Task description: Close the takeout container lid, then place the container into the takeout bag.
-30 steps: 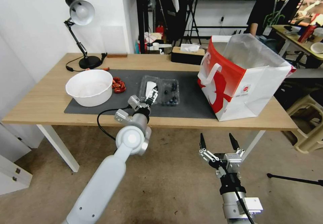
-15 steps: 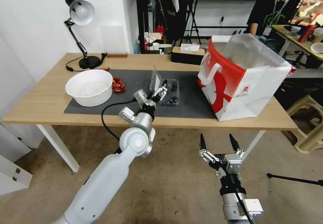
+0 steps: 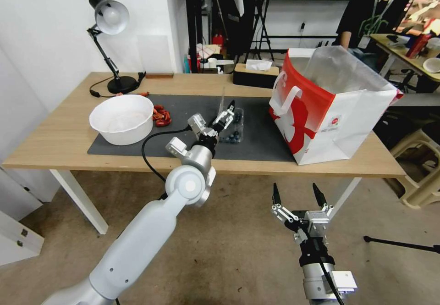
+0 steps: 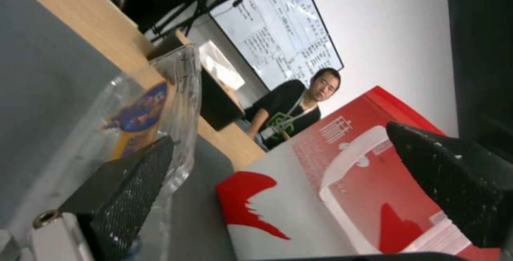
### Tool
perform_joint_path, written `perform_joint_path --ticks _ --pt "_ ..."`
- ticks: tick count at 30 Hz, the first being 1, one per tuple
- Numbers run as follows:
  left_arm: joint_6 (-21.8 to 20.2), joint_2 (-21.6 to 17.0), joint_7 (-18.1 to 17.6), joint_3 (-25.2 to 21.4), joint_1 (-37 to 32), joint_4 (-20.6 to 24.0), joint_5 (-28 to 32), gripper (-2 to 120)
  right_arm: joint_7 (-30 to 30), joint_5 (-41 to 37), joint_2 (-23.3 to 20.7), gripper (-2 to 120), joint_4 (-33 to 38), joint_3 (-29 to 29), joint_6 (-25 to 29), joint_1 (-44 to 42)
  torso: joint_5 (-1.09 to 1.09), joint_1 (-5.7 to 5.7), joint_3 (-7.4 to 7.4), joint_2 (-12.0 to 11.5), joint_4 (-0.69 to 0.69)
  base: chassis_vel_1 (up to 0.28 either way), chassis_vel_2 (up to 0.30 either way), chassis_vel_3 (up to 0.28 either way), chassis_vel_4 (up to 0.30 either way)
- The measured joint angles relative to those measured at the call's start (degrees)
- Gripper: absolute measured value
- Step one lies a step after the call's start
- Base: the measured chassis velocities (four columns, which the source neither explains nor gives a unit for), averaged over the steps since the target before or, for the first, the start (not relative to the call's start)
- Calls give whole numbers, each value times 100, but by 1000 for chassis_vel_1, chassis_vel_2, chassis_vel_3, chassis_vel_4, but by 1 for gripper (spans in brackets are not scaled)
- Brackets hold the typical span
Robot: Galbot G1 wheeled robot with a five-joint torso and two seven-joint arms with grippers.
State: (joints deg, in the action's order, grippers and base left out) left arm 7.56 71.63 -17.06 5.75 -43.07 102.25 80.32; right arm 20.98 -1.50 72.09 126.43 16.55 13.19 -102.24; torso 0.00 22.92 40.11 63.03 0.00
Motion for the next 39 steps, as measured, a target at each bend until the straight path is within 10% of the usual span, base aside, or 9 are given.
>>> perform_joint_path --ticks 30,39 --pt "-155 335 -917 71 265 -618 1574 1 9 15 6 99 -49 8 39 9 0 -1 0 0 0 0 0 0 0" --pt "-290 346 -1128 175 220 -768 1250 0 10 -110 -33 99 -30 3 -22 111 0 -1 0 1 0 0 0 0 0"
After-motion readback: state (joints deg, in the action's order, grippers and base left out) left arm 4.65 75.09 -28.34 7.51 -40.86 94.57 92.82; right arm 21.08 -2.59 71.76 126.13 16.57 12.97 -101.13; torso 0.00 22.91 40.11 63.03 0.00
